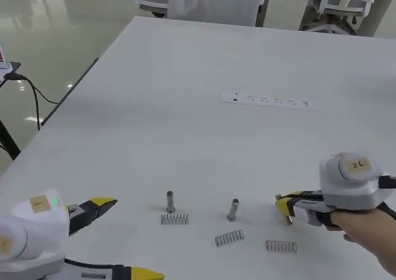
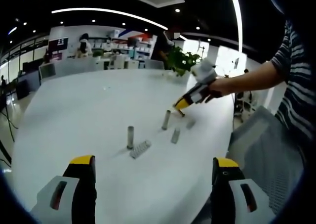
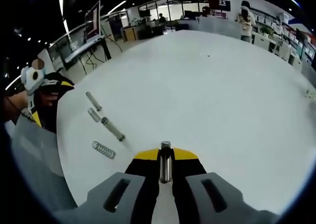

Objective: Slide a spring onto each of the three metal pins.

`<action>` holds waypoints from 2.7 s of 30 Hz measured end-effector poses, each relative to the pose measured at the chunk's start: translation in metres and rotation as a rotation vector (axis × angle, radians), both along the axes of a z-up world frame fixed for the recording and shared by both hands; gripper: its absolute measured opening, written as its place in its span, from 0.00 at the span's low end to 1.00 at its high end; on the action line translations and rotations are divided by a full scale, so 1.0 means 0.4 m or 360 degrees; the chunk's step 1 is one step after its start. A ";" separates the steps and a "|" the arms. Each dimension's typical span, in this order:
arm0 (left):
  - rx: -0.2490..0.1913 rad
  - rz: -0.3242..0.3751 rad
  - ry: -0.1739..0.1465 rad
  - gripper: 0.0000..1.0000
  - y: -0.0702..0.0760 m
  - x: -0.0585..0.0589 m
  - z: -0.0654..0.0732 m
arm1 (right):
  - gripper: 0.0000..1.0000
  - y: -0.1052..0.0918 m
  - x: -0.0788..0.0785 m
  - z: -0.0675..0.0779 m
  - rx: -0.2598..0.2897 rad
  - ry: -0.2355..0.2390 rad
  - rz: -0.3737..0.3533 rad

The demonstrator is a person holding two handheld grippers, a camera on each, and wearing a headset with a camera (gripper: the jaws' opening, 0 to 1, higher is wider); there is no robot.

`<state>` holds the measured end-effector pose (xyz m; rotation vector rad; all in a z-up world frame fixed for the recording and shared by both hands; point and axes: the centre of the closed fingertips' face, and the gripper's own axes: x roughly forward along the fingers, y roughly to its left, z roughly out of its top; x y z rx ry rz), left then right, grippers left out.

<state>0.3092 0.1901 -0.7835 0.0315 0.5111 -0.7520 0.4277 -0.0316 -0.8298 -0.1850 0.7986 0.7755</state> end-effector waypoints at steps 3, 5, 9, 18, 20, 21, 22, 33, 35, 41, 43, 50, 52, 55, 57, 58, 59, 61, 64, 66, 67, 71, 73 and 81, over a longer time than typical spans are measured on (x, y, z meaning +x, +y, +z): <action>-0.0001 -0.0001 -0.0001 0.95 -0.002 -0.002 0.001 | 0.05 -0.003 -0.003 0.009 0.0022 -0.0022 -0.0017; -0.0004 0.0001 -0.0002 0.95 -0.002 -0.002 0.001 | 0.05 -0.003 -0.002 0.018 0.0063 -0.0043 -0.0037; 0.0001 -0.0007 0.0000 0.95 -0.004 -0.006 0.000 | 0.05 -0.006 -0.007 0.023 0.0079 -0.0060 -0.0039; -0.0002 -0.0011 -0.0002 0.95 -0.010 -0.007 0.003 | 0.05 -0.013 -0.009 0.032 0.0065 -0.0111 -0.0031; -0.0006 -0.0010 -0.0005 0.95 -0.011 -0.007 0.005 | 0.05 -0.014 -0.011 0.033 0.0061 -0.0111 -0.0030; -0.0006 -0.0010 -0.0005 0.95 -0.011 -0.007 0.006 | 0.05 -0.014 -0.013 0.033 0.0058 -0.0114 -0.0027; -0.0005 -0.0008 -0.0004 0.95 -0.012 -0.007 0.006 | 0.05 -0.015 -0.014 0.033 0.0049 -0.0126 -0.0015; -0.0013 -0.0008 -0.0002 0.95 -0.018 -0.012 0.005 | 0.05 -0.025 -0.032 0.031 0.0006 -0.0160 0.0018; -0.0014 -0.0008 0.0000 0.95 -0.019 -0.012 0.003 | 0.05 -0.026 -0.037 0.030 -0.0011 -0.0168 0.0032; -0.0023 -0.0008 -0.0007 0.95 -0.022 -0.010 0.006 | 0.05 -0.027 -0.044 0.028 -0.0045 -0.0182 0.0053; -0.0029 -0.0008 -0.0009 0.95 -0.023 -0.009 0.008 | 0.05 -0.025 -0.046 0.027 -0.0058 -0.0187 0.0065; -0.0031 -0.0005 -0.0013 0.95 -0.022 -0.009 0.008 | 0.06 -0.024 -0.050 0.029 0.0000 -0.0123 0.0018; -0.0029 -0.0008 -0.0011 0.95 -0.022 -0.011 0.007 | 0.07 -0.027 -0.049 0.031 -0.0003 -0.0137 0.0012; -0.0025 -0.0009 -0.0011 0.95 -0.023 -0.013 0.006 | 0.10 -0.029 -0.049 0.033 -0.0014 -0.0149 0.0010; -0.0030 -0.0008 -0.0011 0.95 -0.023 -0.014 0.006 | 0.10 -0.030 -0.050 0.034 -0.0007 -0.0144 0.0007; -0.0030 -0.0006 -0.0013 0.95 -0.023 -0.014 0.007 | 0.11 -0.030 -0.050 0.037 0.0001 -0.0146 0.0002; -0.0031 -0.0007 -0.0014 0.95 -0.023 -0.014 0.008 | 0.11 -0.032 -0.049 0.036 0.0003 -0.0144 -0.0003; -0.0031 -0.0008 -0.0016 0.95 -0.023 -0.014 0.010 | 0.12 -0.030 -0.051 0.038 0.0013 -0.0138 -0.0005; -0.0028 -0.0011 -0.0016 0.95 -0.022 -0.015 0.010 | 0.12 -0.029 -0.051 0.042 0.0022 -0.0142 -0.0006; -0.0023 -0.0011 -0.0020 0.96 -0.020 -0.014 0.010 | 0.12 -0.027 -0.054 0.046 0.0031 -0.0140 -0.0005; -0.0023 -0.0012 -0.0018 0.95 -0.019 -0.015 0.011 | 0.12 -0.027 -0.055 0.047 0.0033 -0.0141 -0.0004; -0.0021 -0.0012 -0.0016 0.95 -0.017 -0.013 0.011 | 0.13 -0.027 -0.057 0.054 0.0042 -0.0145 -0.0009; -0.0022 -0.0014 -0.0020 0.95 -0.018 -0.012 0.013 | 0.13 -0.027 -0.057 0.055 0.0046 -0.0144 -0.0010; -0.0026 -0.0022 -0.0020 0.96 -0.023 -0.008 0.017 | 0.14 -0.030 -0.062 0.065 0.0078 -0.0137 -0.0023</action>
